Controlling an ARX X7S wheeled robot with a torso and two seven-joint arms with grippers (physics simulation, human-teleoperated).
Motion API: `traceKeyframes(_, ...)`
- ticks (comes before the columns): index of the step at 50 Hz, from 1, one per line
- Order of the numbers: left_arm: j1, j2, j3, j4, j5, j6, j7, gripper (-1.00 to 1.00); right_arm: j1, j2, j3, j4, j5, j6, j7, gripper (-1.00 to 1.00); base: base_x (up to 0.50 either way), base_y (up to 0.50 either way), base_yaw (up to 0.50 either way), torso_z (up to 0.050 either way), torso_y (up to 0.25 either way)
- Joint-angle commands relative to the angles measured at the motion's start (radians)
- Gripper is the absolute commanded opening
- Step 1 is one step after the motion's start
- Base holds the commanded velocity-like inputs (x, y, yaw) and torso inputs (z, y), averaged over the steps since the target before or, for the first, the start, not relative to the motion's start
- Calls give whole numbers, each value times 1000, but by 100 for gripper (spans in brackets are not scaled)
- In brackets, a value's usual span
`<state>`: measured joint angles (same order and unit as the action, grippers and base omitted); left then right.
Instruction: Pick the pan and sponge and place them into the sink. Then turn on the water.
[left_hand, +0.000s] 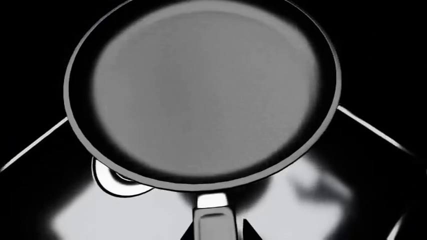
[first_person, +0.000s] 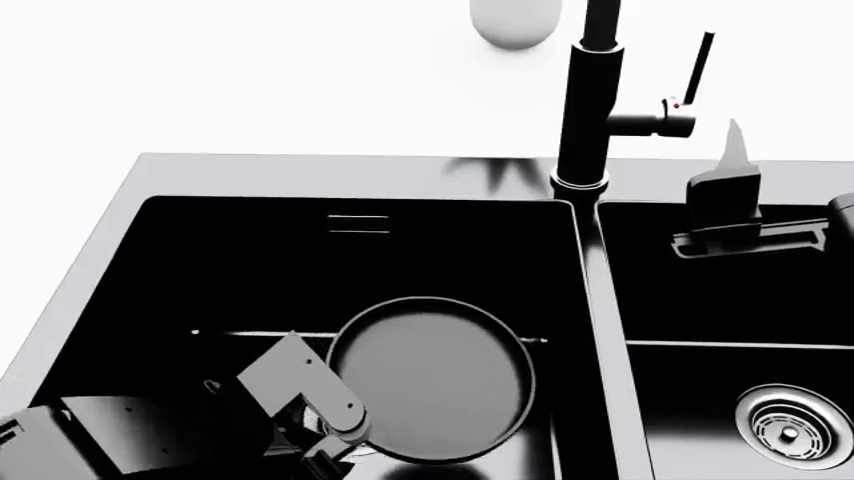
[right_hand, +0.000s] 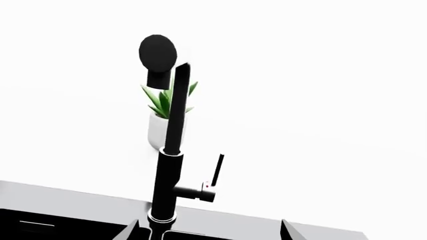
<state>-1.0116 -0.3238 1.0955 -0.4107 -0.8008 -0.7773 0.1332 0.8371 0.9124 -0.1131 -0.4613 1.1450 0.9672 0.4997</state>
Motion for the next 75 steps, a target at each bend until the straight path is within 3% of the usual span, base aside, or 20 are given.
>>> traceKeyframes(1,18,47,-1,-75,48,60,-6,-100,-14,1,4,-7,7,-4,5,100,0,0,0,0,0)
traceKeyframes(15,36,101,24,-173,81,108,17,-100,-25,-3,-2,-2,-1,-15,-2,100,0,0,0,0,1)
traceKeyframes(26,38,97,39,-159,102,127,8,-100,-27,-2,-2,-2,0,-19,-5,100,0,0,0,0,0)
traceKeyframes(27,36,99,37,-164,92,111,15,100,-26,-2,-4,-2,0,-18,-5,100,0,0,0,0,0)
traceKeyframes(42,18,57,5,-42,42,46,-25,100,-45,1,2,-3,-3,-34,-10,100,0,0,0,0,0)
traceKeyframes(48,4,-1,-24,96,-2,-8,-65,100,-53,-2,0,2,-9,-41,-13,100,0,0,0,0,0)
traceKeyframes(62,-84,-86,-224,285,-178,-133,-239,100,-78,-16,-10,9,-28,-65,-23,100,0,0,0,0,1)
traceKeyframes(71,-95,-89,-332,293,-209,-73,-321,100,-100,-27,0,23,-35,-91,-28,100,0,0,0,0,0)
traceKeyframes(75,-102,-102,-322,319,-120,13,-338,100,-119,-28,8,17,-37,-110,-38,100,0,0,0,0,0)
